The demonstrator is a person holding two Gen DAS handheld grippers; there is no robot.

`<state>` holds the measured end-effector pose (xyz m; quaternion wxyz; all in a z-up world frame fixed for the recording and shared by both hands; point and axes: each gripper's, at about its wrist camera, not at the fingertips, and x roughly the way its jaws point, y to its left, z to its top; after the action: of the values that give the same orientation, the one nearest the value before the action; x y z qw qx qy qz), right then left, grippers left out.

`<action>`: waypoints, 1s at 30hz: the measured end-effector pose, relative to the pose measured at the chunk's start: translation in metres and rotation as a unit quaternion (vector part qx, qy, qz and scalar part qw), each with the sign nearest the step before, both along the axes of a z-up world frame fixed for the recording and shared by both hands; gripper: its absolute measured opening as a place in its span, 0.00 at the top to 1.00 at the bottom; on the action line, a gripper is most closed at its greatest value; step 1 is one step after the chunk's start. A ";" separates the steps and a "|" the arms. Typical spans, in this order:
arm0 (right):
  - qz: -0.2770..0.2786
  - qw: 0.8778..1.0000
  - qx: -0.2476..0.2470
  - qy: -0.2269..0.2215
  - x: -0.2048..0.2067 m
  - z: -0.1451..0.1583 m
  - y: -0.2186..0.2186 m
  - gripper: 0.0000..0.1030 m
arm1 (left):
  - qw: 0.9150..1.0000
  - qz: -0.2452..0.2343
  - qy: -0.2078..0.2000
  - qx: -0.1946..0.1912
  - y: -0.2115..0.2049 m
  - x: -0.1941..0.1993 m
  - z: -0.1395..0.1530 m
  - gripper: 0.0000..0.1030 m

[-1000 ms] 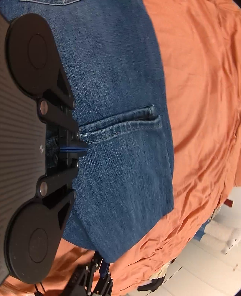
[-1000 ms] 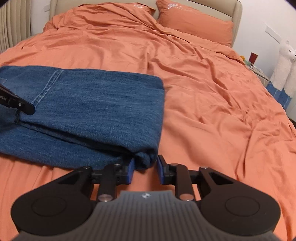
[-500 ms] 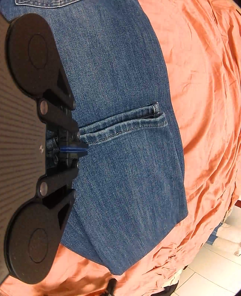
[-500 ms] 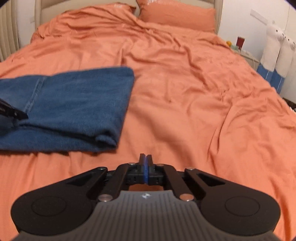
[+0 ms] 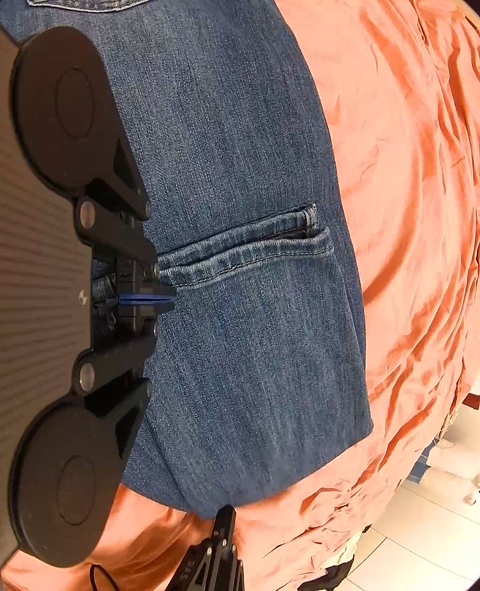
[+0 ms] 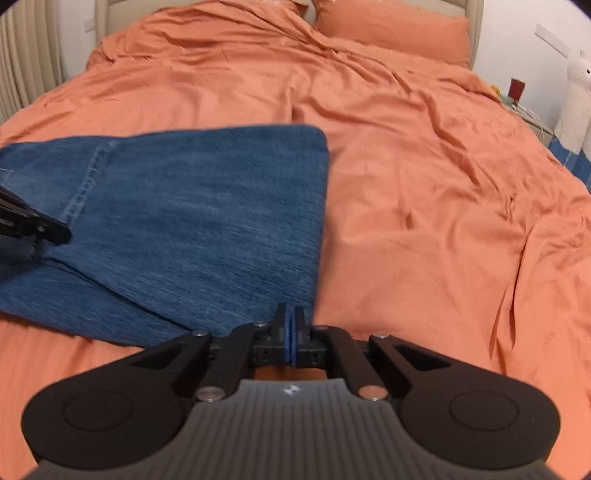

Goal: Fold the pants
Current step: 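Open the left tool and move it toward the waistband drawstring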

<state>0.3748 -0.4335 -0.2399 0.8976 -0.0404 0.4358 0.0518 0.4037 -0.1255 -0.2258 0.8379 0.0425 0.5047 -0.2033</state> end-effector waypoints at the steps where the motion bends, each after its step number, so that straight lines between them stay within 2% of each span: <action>1: -0.008 1.000 -0.005 0.005 0.004 -0.001 -0.003 1.00 | 1.000 0.003 0.000 -0.004 0.001 0.000 0.001 0.95; 4: -0.013 1.000 -0.024 0.013 0.004 0.006 -0.002 1.00 | 0.999 0.016 0.002 -0.033 0.013 -0.003 0.012 0.93; 6: -0.026 0.999 -0.021 0.000 -0.003 0.024 -0.003 1.00 | 0.999 0.033 -0.006 -0.042 0.029 -0.009 0.026 0.83; 10: -0.018 0.999 0.003 -0.037 -0.024 0.063 0.009 0.98 | 0.996 0.073 -0.026 -0.049 0.077 -0.024 0.057 0.73; 12: -0.003 0.999 0.014 -0.043 -0.031 0.076 0.025 0.98 | 0.991 0.120 -0.027 -0.053 0.109 -0.032 0.074 0.67; 15: 0.021 0.998 0.028 -0.043 -0.040 0.088 0.058 0.98 | 0.977 0.196 -0.023 -0.086 0.169 -0.045 0.096 0.61; 17: 0.041 0.998 0.030 -0.043 -0.044 0.092 0.083 0.98 | 0.962 0.245 -0.025 -0.115 0.216 -0.054 0.108 0.56; 20: 0.055 0.997 0.041 -0.039 -0.051 0.095 0.118 0.97 | 0.937 0.316 -0.037 -0.148 0.286 -0.066 0.119 0.48; 23: 0.054 0.996 0.061 -0.035 -0.051 0.094 0.148 0.96 | 0.902 0.394 -0.047 -0.171 0.351 -0.081 0.119 0.45; 26: 0.047 0.995 0.083 -0.029 -0.046 0.092 0.171 0.93 | 0.867 0.449 -0.039 -0.213 0.404 -0.096 0.101 0.38; 30: 0.044 0.995 0.093 -0.016 -0.037 0.089 0.198 0.92 | 0.824 0.502 -0.006 -0.262 0.452 -0.107 0.056 0.31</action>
<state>0.3379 -0.2359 -0.1506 0.9012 0.0235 0.4124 0.1314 0.2963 0.3270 -0.1699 0.8065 -0.4372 0.3790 0.1212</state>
